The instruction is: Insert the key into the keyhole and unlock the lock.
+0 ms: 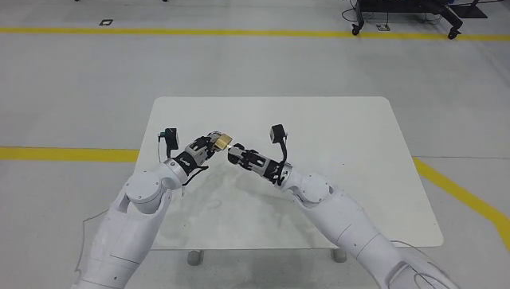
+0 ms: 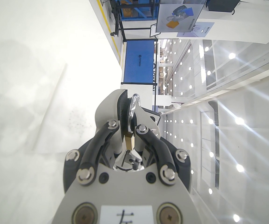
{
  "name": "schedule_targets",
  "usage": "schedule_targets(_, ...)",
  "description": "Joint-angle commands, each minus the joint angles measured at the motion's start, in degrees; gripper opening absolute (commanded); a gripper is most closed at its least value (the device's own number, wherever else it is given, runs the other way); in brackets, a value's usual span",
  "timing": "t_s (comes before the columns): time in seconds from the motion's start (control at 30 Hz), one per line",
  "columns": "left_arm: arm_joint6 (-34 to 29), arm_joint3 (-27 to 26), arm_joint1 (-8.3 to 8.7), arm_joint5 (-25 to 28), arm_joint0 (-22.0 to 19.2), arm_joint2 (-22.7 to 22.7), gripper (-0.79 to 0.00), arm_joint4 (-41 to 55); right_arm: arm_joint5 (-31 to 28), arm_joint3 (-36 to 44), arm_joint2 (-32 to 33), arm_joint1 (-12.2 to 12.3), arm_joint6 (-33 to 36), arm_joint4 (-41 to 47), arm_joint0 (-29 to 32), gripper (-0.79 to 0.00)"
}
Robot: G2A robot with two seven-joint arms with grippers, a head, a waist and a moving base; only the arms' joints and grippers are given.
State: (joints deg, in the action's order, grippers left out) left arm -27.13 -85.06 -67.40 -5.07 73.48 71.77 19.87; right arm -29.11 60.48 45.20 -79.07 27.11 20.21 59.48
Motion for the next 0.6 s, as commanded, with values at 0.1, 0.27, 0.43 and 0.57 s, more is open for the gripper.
schedule_targets(0.1, -0.17, 0.02, -0.06, 0.00, 0.03, 0.00, -0.785, 0.02, 0.61, -0.14, -0.10, -0.46, -0.23, -0.60, -0.23, -0.785)
schedule_targets(0.27, -0.61, -0.22, -0.11, 0.01, 0.18, -0.16, -0.785, -0.19, 0.90, -0.55, -0.11, -0.87, -0.37, -1.54, -0.61, -0.785)
schedule_targets(0.43, -0.81, -0.14, -0.13, -0.23, 0.14, -0.09, -0.785, -0.39, 0.99, -0.46, 0.18, -1.16, -1.28, -2.96, -0.80, -0.665)
schedule_targets(0.57, -0.47, 0.08, -0.14, -0.86, 0.14, 0.36, -0.785, 0.09, 0.80, -0.19, 0.64, -1.27, -1.42, -3.44, -0.51, 0.000)
